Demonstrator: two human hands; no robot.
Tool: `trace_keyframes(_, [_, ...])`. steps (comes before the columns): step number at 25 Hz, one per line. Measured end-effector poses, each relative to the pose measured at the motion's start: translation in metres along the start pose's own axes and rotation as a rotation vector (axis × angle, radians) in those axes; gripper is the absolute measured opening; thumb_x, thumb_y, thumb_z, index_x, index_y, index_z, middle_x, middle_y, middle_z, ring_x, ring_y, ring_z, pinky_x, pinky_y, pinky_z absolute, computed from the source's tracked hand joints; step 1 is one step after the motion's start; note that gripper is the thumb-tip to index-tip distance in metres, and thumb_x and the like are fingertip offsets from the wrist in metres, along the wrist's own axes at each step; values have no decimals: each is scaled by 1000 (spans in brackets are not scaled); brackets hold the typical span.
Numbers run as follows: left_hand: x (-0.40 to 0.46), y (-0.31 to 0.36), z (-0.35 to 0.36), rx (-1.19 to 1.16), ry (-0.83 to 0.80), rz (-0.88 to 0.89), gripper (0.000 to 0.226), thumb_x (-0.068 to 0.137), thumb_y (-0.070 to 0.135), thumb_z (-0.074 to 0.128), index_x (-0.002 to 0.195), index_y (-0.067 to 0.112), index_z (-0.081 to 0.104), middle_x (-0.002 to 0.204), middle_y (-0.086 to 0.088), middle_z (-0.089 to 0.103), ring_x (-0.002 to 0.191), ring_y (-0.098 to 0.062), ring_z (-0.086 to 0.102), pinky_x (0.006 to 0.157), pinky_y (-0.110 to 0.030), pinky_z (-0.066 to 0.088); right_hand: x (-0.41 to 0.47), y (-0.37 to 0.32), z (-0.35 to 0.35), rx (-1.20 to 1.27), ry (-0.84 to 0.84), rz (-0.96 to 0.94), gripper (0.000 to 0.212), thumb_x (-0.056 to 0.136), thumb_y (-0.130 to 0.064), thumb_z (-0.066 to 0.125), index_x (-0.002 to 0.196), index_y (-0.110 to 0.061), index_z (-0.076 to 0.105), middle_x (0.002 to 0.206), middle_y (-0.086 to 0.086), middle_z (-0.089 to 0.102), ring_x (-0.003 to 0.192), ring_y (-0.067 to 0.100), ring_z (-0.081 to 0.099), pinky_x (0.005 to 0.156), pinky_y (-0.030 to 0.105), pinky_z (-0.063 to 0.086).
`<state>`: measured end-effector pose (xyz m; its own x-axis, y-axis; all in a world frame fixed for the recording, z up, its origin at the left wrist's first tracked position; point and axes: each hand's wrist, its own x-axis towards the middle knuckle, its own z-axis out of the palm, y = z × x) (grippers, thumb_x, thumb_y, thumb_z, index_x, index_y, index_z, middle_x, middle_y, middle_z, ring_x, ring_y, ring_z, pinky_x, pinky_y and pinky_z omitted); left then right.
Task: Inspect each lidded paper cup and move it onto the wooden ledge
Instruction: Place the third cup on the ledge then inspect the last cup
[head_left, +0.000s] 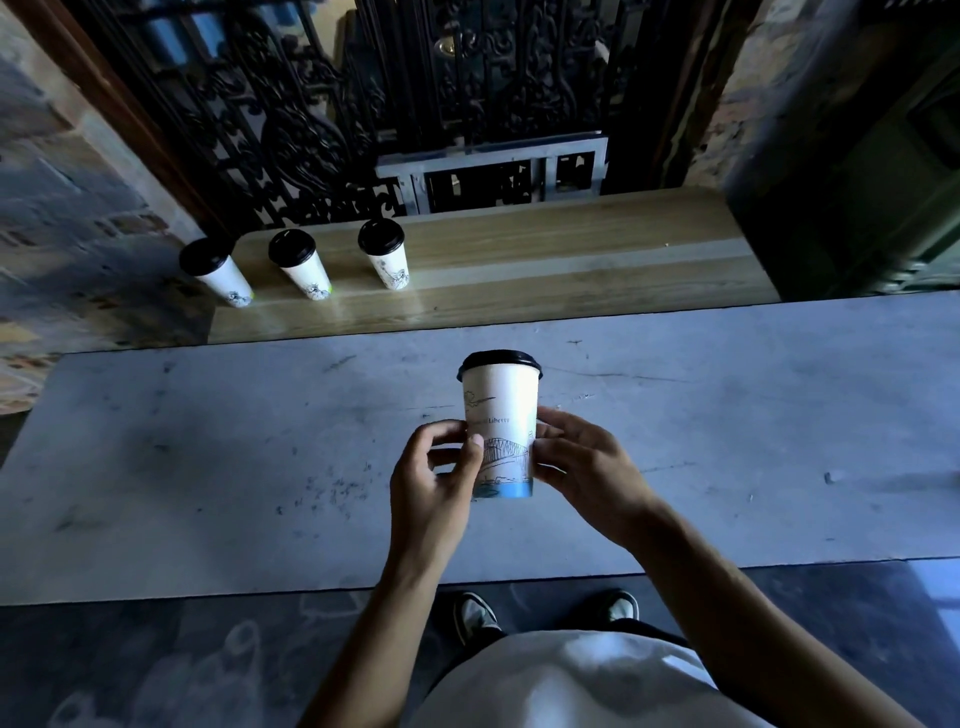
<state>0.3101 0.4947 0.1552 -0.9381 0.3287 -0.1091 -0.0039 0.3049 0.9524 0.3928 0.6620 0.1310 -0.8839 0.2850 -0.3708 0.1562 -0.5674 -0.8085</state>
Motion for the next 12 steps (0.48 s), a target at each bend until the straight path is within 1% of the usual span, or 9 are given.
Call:
trace_keyframes(2, [-1,1,2,19,-3,26,10,94,22,69,99,29,65,102,14,73,92,-4,69,73,-17,55,-1,-2,-5,-43,-66,-6,38,97,6,49,131,3,65,128,25,70,115,30,69,98,34,54])
trace_keyframes(3, [-1,2,4,35,0,37,10,95,20,67,101,27,66,103,12,72,94,-5,69,75,-17,55,-2,-4,-7,-59,-86,-10,35,98,4,50,129,4,66,128,26,70,116,31,69,99,34,54])
trace_keyframes(5, [-2,1,7,59,16,42,11,96,16,65,105,22,67,105,8,73,97,-6,68,77,-15,54,-2,-7,-10,-56,-96,-16,32,97,3,55,126,6,67,127,28,71,114,31,70,98,34,54])
trace_keyframes(7, [-2,0,10,86,44,39,15,95,12,64,108,19,68,109,6,72,98,-4,68,74,-12,54,-2,-9,-13,-30,-89,-21,34,94,2,62,127,7,63,124,28,72,110,32,71,94,35,56])
trace_keyframes(8, [-2,0,12,94,63,36,17,94,12,64,109,19,69,111,5,72,97,-4,67,75,-15,56,-2,-10,-13,-28,-73,-19,38,91,1,67,127,6,61,121,25,73,108,32,72,91,35,58])
trace_keyframes(9, [-2,-1,14,86,76,39,17,93,16,66,110,18,70,110,3,71,95,-5,68,77,-22,59,-2,-13,-13,-38,-46,-15,42,87,-1,73,126,5,58,118,22,75,106,32,72,88,35,59])
trace_keyframes(10, [-3,-1,16,54,76,33,21,90,25,69,110,17,71,109,2,71,93,-5,68,77,-27,61,-2,-15,-13,-53,-21,-8,47,84,-3,77,125,3,56,118,21,75,105,32,73,87,37,60])
trace_keyframes(11, [-5,1,18,25,57,21,32,86,38,70,109,16,72,107,2,71,91,-4,69,75,-27,61,-2,-16,-14,-52,-6,6,51,82,-5,80,125,2,54,119,22,74,105,32,73,87,41,61])
trace_keyframes(12, [-8,2,21,4,26,5,43,81,48,70,110,17,72,106,2,71,89,-2,69,73,-23,60,-2,-18,-15,-35,-1,24,55,80,-7,80,126,0,52,121,24,73,104,34,73,88,44,61])
